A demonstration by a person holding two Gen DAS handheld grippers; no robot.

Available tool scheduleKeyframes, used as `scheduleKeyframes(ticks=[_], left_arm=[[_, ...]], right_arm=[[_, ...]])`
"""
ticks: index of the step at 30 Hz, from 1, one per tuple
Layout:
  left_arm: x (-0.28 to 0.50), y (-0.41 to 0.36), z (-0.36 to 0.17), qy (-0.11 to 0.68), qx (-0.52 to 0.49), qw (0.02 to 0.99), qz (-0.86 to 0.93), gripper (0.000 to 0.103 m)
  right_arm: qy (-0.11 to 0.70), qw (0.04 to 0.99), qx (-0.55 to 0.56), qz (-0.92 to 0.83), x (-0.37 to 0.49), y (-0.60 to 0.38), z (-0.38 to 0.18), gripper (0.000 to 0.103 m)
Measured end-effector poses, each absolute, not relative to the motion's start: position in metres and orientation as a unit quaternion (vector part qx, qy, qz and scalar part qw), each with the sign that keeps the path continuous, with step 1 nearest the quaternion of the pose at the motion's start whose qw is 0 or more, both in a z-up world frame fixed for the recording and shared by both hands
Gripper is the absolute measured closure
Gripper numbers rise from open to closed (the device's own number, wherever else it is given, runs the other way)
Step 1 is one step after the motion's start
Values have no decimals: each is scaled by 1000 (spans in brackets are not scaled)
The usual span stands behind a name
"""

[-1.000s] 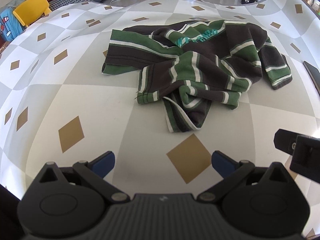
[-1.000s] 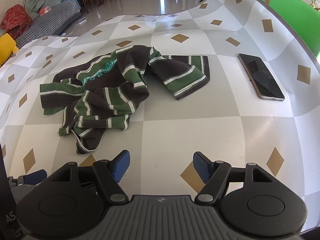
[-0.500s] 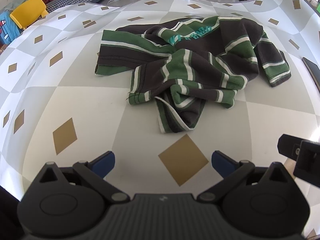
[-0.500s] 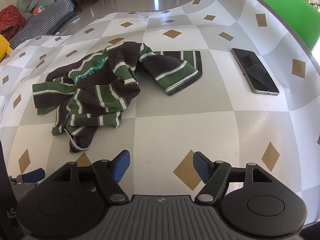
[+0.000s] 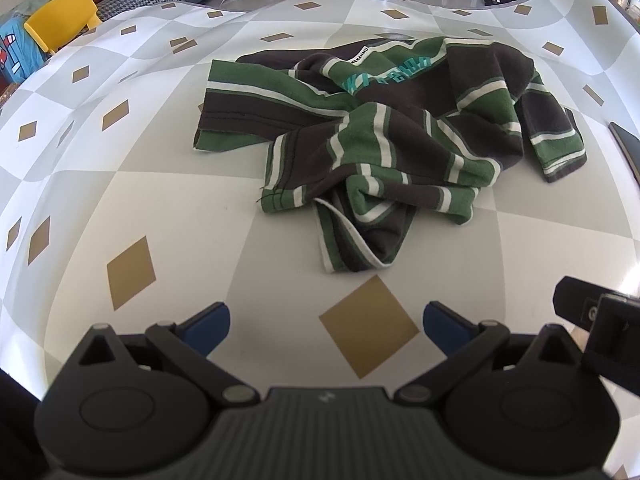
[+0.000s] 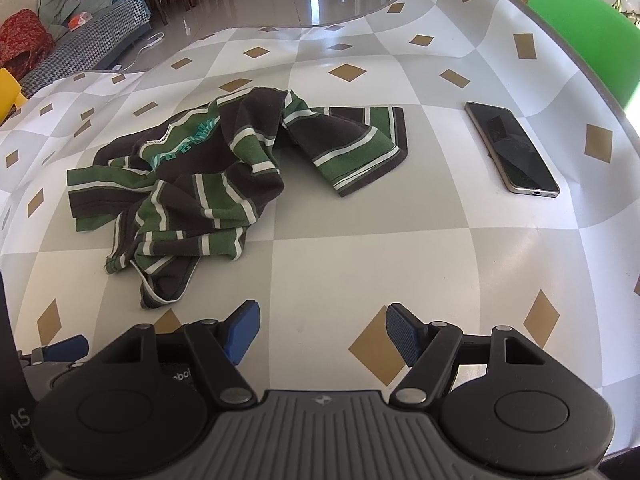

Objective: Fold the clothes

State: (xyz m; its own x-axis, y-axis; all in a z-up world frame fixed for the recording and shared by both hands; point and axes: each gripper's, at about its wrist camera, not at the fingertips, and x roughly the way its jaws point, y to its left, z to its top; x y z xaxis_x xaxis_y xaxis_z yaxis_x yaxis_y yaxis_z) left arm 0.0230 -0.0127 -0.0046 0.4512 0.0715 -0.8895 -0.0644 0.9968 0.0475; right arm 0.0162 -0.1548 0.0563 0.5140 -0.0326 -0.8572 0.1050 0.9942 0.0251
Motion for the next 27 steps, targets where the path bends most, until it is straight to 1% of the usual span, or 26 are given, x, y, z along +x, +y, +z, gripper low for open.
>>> scheduleKeyframes(ticks=[13,21,27], left_arm=[[21,-9,2,512,3,857,50,0],[31,-3,19,504,-14,862,50,0],[40,-1,37,494,-6,868,43,0]], right_arm=[[478,876,31,-46,15,-156,61,34],[473,879,27,-50,20,-160,64,34],[461,886,4,-49,27,-160,80,34]])
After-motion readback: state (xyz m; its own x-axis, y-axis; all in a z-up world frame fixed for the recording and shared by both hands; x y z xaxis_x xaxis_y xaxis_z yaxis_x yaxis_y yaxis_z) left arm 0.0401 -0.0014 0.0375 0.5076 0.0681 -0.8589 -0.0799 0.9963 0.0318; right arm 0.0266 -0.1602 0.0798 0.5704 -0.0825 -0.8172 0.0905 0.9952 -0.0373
